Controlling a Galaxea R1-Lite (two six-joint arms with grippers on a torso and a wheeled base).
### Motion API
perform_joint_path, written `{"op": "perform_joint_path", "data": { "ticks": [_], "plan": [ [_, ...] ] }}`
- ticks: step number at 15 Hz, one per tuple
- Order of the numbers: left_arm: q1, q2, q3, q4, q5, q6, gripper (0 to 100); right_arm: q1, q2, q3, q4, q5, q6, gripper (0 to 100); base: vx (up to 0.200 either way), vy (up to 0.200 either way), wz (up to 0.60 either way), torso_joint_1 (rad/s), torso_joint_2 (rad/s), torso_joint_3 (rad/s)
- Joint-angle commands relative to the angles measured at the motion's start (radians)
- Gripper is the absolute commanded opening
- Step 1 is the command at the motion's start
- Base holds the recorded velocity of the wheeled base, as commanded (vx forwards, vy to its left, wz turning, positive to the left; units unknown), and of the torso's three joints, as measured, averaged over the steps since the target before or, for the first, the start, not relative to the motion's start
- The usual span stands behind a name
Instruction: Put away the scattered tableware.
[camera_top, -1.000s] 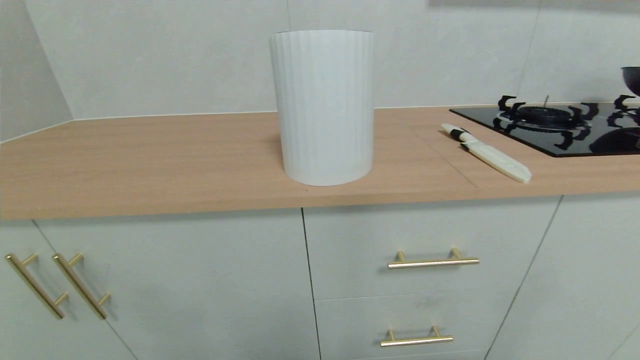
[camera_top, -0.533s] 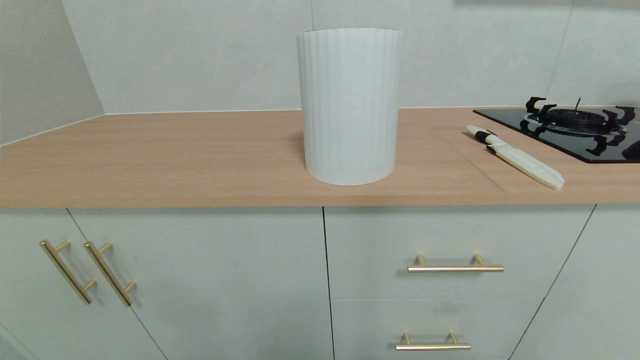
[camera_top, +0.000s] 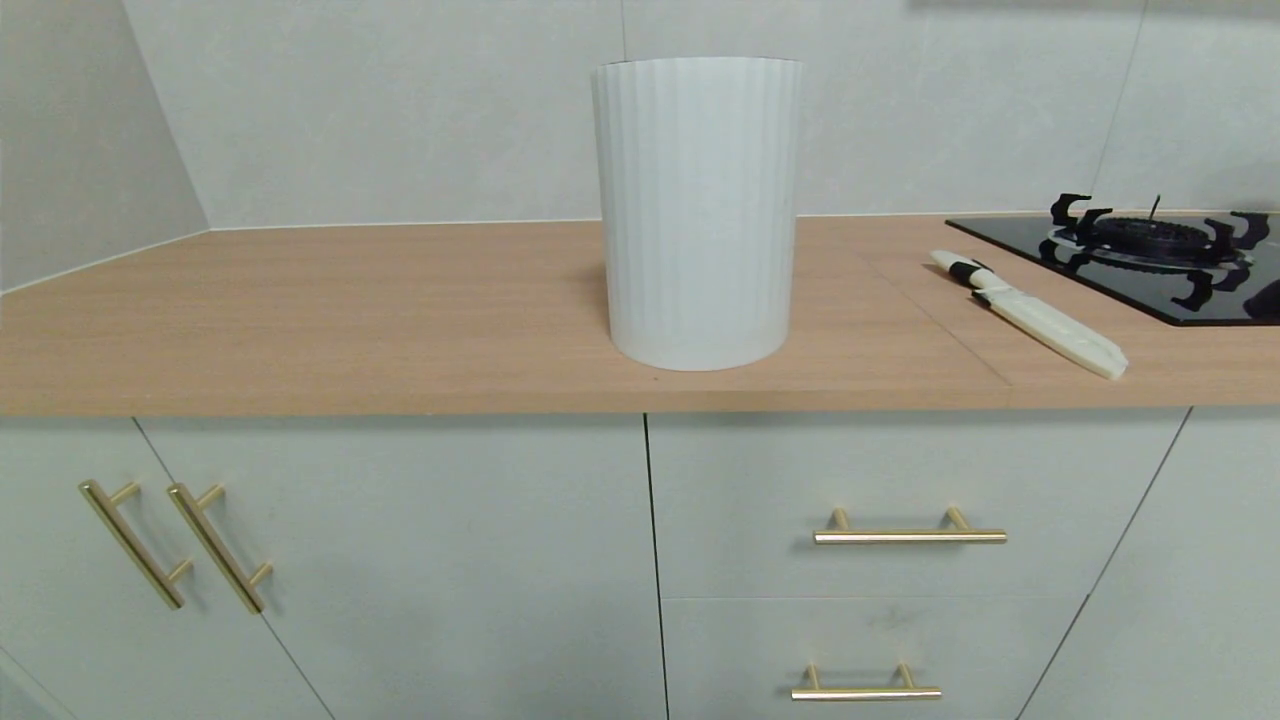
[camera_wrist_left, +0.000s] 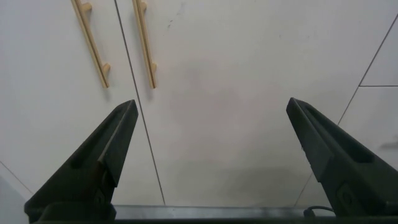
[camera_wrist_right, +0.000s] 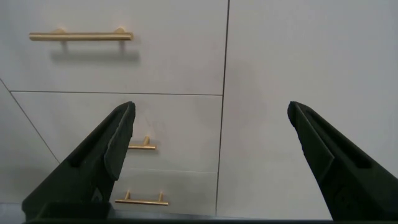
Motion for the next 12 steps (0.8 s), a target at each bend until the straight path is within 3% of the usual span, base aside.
{"op": "perform_joint_path", "data": {
  "ticks": [1, 6, 12],
  "plan": [
    [0.0, 0.0, 0.0, 0.0, 0.0, 0.0, 100, 0.0, 0.001, 0.0, -0.001, 0.0, -0.002, 100, 0.0, 0.0, 0.0, 0.0, 0.0, 0.0],
    [0.0, 0.0, 0.0, 0.0, 0.0, 0.0, 100, 0.0, 0.001, 0.0, -0.001, 0.0, 0.0, 100, 0.0, 0.0, 0.0, 0.0, 0.0, 0.0],
    [0.0, 0.002, 0.0, 0.0, 0.0, 0.0, 100, 0.0, 0.001, 0.0, -0.001, 0.0, 0.0, 100, 0.0, 0.0, 0.0, 0.09, -0.32, -0.266]
  ]
}}
